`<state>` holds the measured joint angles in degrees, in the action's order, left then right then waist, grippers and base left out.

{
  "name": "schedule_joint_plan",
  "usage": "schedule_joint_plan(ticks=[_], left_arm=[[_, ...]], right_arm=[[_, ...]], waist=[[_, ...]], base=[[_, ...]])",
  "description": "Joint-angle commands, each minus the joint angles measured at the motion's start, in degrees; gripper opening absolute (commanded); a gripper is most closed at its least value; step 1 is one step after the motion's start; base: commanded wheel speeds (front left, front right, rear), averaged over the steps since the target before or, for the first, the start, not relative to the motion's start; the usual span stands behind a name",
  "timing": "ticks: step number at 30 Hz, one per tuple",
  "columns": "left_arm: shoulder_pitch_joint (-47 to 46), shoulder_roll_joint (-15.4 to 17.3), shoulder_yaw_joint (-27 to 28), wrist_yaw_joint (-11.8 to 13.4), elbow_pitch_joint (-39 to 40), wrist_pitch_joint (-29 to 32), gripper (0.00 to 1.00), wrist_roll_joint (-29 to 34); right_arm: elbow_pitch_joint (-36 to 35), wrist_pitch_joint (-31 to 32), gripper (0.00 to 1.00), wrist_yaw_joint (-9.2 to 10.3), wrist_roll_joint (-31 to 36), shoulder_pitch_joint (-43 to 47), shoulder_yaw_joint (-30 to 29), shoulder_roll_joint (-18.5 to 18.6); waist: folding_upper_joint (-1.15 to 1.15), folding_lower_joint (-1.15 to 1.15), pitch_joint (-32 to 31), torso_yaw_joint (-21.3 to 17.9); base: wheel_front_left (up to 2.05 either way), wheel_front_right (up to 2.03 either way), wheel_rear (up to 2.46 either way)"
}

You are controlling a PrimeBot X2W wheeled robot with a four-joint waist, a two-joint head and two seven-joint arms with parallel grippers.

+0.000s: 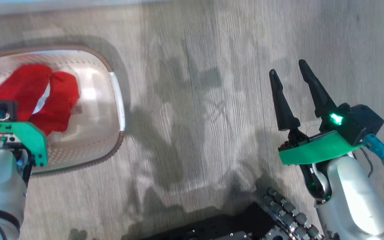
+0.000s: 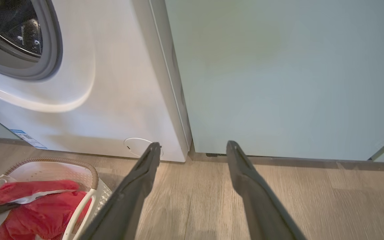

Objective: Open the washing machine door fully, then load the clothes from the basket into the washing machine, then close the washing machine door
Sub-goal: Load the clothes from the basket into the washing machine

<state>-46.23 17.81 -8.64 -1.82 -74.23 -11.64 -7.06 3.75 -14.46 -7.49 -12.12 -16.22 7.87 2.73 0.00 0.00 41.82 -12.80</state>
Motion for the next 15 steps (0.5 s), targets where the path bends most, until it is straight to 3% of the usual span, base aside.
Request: schedule_joint_plan(ticks=[1,7,15], left_arm=[[1.80,2.22,1.42,0.20,0.28,-1.93,0.00,-0.68],[3.36,2.06,1.64,0.27,2.02,-3.27,0.00,-1.29],[9.36,1.02,2.81,2.29,15.81,-3.34,0.00,-0.75]], right_arm=[[-1.04,-0.54,1.00,0.00,0.47,1.10,1.00,0.15],[0.13,-0.54,1.00,0.00,0.90,1.87,0.64,0.15],[1.67,-0.54,1.00,0.00,1.62,3.45,0.03,0.15]], waist=[[0.00,0.00,-2.92,1.07],[0.00,0.00,-7.13,2.33],[0.00,0.00,-13.97,4.63]], base=[[0.00,0.00,0.00],[0.00,0.00,0.00],[0.00,0.00,0.00]])
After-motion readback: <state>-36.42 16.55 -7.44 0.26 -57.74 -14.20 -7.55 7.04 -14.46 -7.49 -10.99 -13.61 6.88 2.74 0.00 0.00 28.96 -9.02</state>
